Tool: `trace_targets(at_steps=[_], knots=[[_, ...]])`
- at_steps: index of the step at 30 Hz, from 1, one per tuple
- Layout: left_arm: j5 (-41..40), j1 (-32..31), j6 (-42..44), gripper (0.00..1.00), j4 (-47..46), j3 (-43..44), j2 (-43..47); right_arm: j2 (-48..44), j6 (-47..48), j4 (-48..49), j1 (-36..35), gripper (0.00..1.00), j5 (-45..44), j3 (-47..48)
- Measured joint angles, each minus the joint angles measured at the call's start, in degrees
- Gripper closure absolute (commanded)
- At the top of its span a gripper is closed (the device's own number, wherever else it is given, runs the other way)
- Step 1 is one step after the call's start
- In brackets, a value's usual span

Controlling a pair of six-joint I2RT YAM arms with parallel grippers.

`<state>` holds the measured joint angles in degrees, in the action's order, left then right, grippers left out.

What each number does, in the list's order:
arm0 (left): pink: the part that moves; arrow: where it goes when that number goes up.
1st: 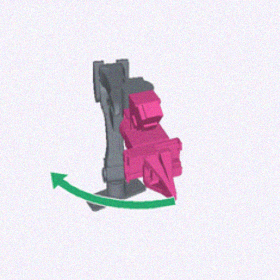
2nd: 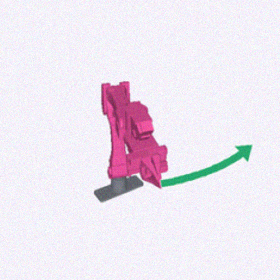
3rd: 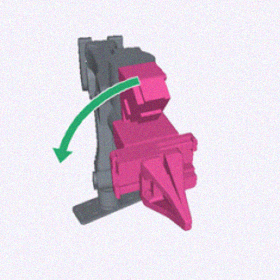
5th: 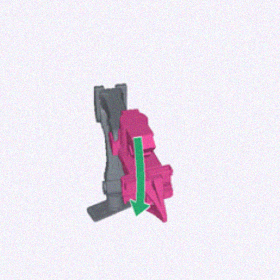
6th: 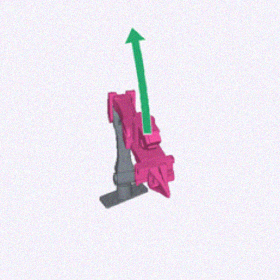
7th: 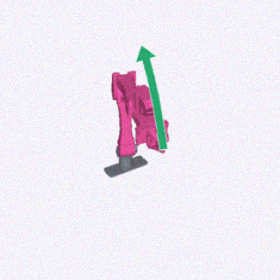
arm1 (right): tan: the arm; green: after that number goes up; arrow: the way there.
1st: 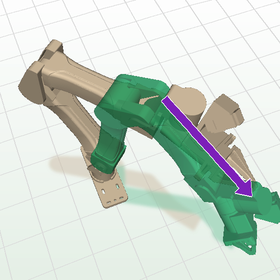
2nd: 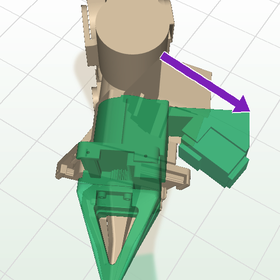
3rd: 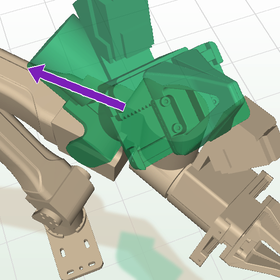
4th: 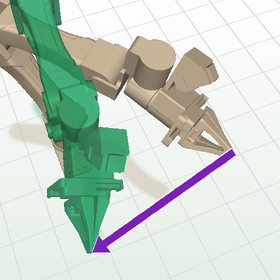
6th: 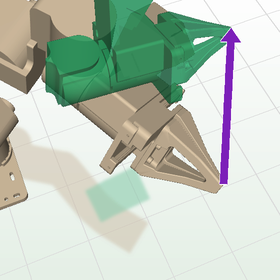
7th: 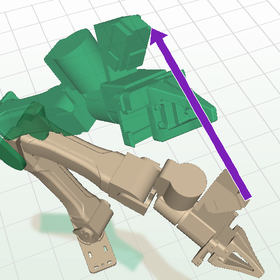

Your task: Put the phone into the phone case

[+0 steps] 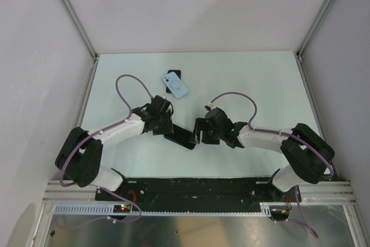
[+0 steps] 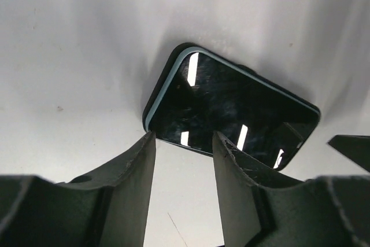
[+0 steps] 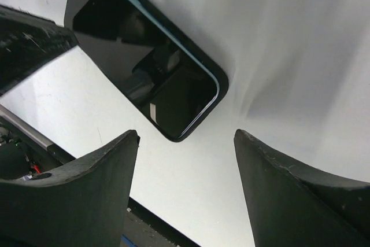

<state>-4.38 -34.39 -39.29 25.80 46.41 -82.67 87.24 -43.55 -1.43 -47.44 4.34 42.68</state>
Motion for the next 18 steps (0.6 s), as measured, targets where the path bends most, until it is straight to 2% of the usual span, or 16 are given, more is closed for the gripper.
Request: trace_targets(at_steps=[5, 9, 15, 18], knots=[[-0.11, 0.02, 4.55, 0.53, 2.73, 4.57, -1.03, 1.38, -1.73, 1.53, -1.31, 0.41, -0.09, -0.26], [0.11, 0.22, 8.35, 0.58, 4.24, 7.58, -4.42, 2.82, -2.38, 3.28, -1.31, 0.43, -0.5, -0.26], [0.07, 0.39, 11.93, 0.6, 5.81, 8.55, -8.96, 4.94, -3.04, 4.9, -1.29, 0.44, -0.83, -0.22], [0.24, 0.44, 12.9, 0.62, 6.45, 9.09, -9.7, 5.51, -3.04, 5.99, -1.18, 0.49, -0.87, -0.11]])
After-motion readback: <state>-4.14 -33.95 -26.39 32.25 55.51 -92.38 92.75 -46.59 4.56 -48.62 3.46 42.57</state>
